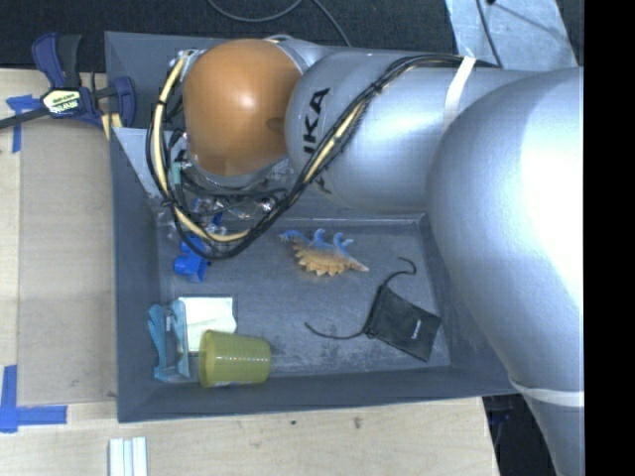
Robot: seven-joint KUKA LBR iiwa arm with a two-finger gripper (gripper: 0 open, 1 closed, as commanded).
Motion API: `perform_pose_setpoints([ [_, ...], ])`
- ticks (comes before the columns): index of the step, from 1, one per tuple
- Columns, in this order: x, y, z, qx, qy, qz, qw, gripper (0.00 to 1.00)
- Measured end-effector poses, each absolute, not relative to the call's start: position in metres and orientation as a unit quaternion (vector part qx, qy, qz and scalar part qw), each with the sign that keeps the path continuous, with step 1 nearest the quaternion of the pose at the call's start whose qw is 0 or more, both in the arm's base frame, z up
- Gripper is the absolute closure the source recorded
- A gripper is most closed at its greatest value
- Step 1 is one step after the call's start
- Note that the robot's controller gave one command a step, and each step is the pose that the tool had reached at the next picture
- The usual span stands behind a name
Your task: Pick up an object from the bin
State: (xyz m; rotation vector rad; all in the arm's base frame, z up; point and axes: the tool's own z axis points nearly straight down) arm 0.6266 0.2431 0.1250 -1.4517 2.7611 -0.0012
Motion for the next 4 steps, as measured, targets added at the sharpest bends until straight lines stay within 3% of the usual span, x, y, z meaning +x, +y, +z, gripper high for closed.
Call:
perform_pose_setpoints([
  [2,0.625,0.243,0.133,-0.465,0.885,0.000,0.009,1.00],
  [4,0.626,0.243,0.168,-0.464,0.886,0.000,0.010,1.00],
])
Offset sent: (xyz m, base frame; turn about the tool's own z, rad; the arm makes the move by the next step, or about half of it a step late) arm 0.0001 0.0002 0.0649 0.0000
